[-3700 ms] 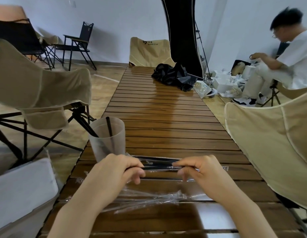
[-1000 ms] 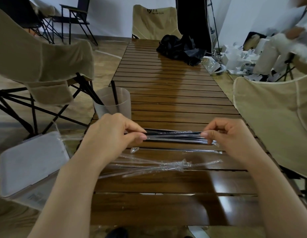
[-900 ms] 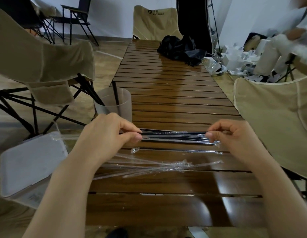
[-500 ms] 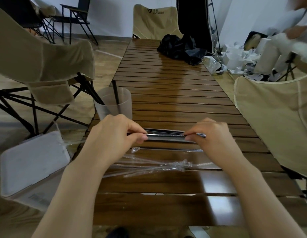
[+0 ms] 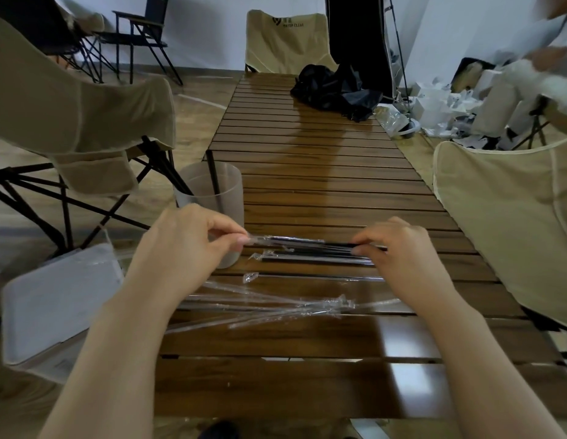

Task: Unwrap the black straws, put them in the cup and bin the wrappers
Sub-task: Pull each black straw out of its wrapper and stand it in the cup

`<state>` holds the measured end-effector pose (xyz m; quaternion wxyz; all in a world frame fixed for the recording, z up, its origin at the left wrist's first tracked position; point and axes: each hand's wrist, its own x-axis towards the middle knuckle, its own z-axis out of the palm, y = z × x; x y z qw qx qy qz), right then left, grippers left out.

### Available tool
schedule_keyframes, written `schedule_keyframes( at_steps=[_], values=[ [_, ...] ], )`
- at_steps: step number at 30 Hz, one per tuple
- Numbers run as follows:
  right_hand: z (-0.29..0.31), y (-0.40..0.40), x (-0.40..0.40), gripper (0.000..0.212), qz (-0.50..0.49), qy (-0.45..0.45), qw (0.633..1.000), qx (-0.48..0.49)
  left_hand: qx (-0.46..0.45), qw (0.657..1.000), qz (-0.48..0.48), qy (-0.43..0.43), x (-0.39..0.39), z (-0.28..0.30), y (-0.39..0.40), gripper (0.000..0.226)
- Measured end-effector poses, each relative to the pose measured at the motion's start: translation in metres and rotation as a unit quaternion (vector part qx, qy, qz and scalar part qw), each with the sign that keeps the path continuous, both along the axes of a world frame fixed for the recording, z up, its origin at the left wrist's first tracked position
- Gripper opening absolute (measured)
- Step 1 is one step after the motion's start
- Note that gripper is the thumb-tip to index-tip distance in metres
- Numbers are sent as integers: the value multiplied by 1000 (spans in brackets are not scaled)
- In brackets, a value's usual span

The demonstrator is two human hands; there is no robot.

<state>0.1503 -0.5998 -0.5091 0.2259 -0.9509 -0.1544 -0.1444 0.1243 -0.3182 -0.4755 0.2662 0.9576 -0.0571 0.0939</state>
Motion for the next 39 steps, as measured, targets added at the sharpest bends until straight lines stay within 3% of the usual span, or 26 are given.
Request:
schedule_keyframes(
  at_steps=[4,9,15,21,25,29,36,39],
  values=[
    [0,-21,0,10,-112,-63,992,3,17,999,34,-11,0,0,10,6],
    [2,-21,-3,13,-198,-117,971,66,59,997,-17,35,1,-9,-19,11],
    [7,-2,-1,7,-131,-103,979,121,35,996,-59,58,2,-25,-44,33],
    [8,21,-4,12,-28,-104,984,140,-149,984,-99,19,3,-10,-51,46],
    [13,31,-7,15,30,-117,983,141,-239,962,-126,-49,-1,4,-63,32],
    [14,37,-8,11,54,-133,980,136,-246,954,-145,-87,-5,12,-72,18],
    [15,48,-11,10,72,-123,979,147,-259,952,-118,-116,-11,17,-82,21],
    [17,52,-12,15,83,-87,979,165,-253,945,-92,-186,-13,30,-76,14]
  ],
)
